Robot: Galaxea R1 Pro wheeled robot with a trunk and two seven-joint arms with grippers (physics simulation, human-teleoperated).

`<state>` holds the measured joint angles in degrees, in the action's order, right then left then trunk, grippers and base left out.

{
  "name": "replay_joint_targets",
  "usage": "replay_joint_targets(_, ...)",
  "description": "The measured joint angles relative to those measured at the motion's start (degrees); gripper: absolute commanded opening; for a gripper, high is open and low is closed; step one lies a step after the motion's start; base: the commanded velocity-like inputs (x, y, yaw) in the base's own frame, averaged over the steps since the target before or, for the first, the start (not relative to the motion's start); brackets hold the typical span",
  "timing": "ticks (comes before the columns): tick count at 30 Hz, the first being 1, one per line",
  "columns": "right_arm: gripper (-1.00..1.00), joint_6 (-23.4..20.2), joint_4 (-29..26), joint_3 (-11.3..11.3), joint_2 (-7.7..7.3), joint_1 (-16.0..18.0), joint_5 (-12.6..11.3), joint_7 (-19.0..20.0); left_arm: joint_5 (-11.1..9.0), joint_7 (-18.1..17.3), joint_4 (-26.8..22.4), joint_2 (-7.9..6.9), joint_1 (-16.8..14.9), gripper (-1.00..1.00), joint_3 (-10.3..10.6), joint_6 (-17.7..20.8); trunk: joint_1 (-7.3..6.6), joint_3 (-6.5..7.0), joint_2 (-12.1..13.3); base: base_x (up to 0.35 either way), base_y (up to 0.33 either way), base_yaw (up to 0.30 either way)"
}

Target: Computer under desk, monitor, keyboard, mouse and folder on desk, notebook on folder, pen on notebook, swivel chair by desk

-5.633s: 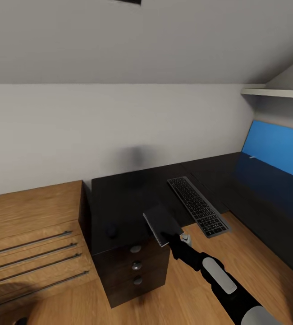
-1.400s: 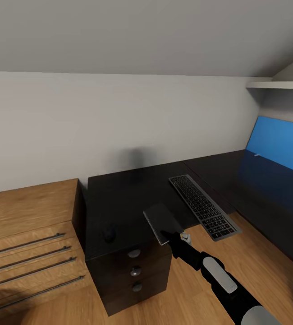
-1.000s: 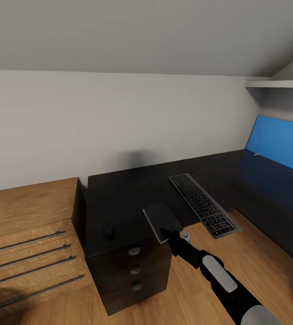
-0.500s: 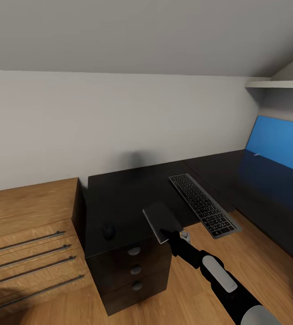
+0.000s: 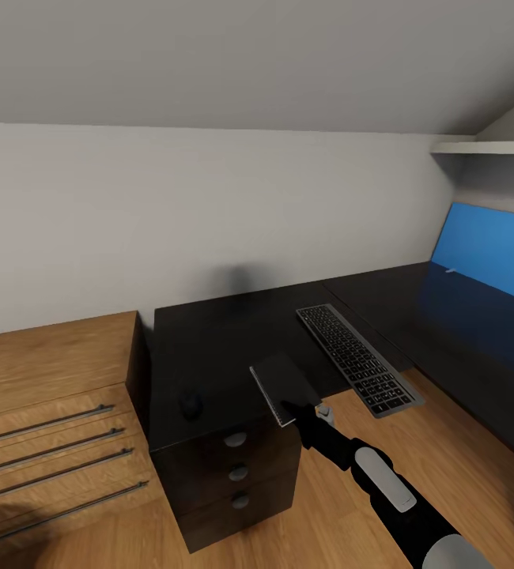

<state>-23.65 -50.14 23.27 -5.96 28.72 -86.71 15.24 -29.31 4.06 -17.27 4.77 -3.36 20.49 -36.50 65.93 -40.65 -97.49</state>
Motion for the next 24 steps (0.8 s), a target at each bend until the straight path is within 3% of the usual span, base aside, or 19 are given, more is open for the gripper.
replay_joint_targets(6,-1.0,-0.01,-0.01,0.0,-0.01,0.0,0.01,0.0,0.0,0.0,0.0,0.0,0.0,1.0,0.02,0.0,0.0,0.0,0.0,0.0,0.0,0.0)
replay_joint_targets(13,-1.0,-0.35,0.86,0.17,0.0,-0.03,0.35,-0.02,0.06,0.0,0.01,0.0,-0.01,1.0,0.1,-0.13,-1.16,1.25,2.79,0.0,0.0,0.0)
replay_joint_targets(24,-1.0,-0.38,0.82,0.19,-0.04,-0.04,0.39,0.03,-0.01,0.0,0.02,0.0,-0.01,1.0,0.11,-0.16,-1.16,1.25,2.81,0.0,0.0,0.0)
